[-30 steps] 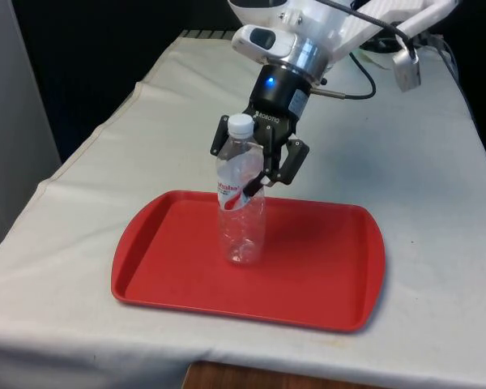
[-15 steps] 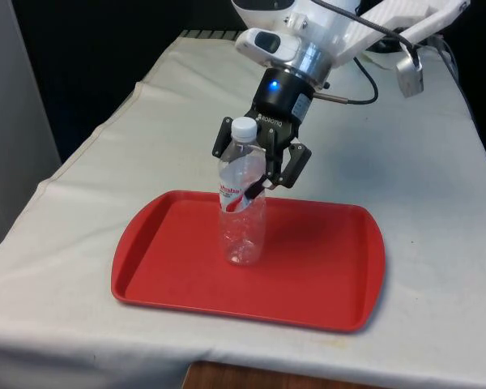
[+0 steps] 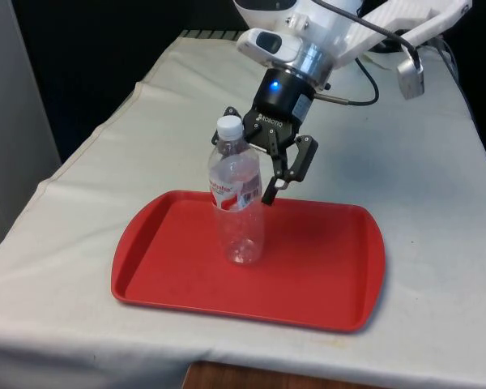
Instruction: Place the bottle upright on the tray.
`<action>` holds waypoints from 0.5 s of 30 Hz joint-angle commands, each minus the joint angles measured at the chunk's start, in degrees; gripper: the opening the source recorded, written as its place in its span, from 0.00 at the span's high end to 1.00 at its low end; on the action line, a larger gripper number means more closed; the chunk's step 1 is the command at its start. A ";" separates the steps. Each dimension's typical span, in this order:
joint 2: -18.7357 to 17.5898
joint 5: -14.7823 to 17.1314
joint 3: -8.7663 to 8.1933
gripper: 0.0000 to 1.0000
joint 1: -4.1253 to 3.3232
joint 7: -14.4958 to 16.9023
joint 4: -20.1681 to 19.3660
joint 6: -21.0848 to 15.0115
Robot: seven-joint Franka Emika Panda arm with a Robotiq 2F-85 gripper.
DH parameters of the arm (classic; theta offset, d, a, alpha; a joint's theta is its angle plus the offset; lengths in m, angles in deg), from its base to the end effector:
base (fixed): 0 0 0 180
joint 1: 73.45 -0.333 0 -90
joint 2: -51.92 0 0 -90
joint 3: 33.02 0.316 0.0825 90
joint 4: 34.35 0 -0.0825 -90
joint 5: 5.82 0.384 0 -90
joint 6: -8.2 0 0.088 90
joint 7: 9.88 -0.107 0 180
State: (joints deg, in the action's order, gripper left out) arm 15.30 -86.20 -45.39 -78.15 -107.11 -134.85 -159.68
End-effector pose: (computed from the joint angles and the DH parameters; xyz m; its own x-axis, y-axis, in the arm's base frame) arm 0.6709 -0.0120 0.2295 0.6550 -0.2595 0.7097 -0.4354 -0.8972 0.0739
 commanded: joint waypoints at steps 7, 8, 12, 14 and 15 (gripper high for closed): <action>0.00 0.00 0.06 0.00 0.00 0.06 0.00 -0.17; 0.00 0.00 0.06 0.00 0.00 0.06 0.00 -0.11; 0.06 0.00 0.06 0.00 0.00 0.00 0.00 0.06; 0.29 0.11 0.06 0.00 0.00 0.11 -0.17 0.17; 0.46 0.11 0.06 0.00 0.00 0.17 -0.17 0.23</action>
State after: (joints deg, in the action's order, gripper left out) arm 15.36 -86.20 -45.39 -78.21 -107.11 -134.79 -159.45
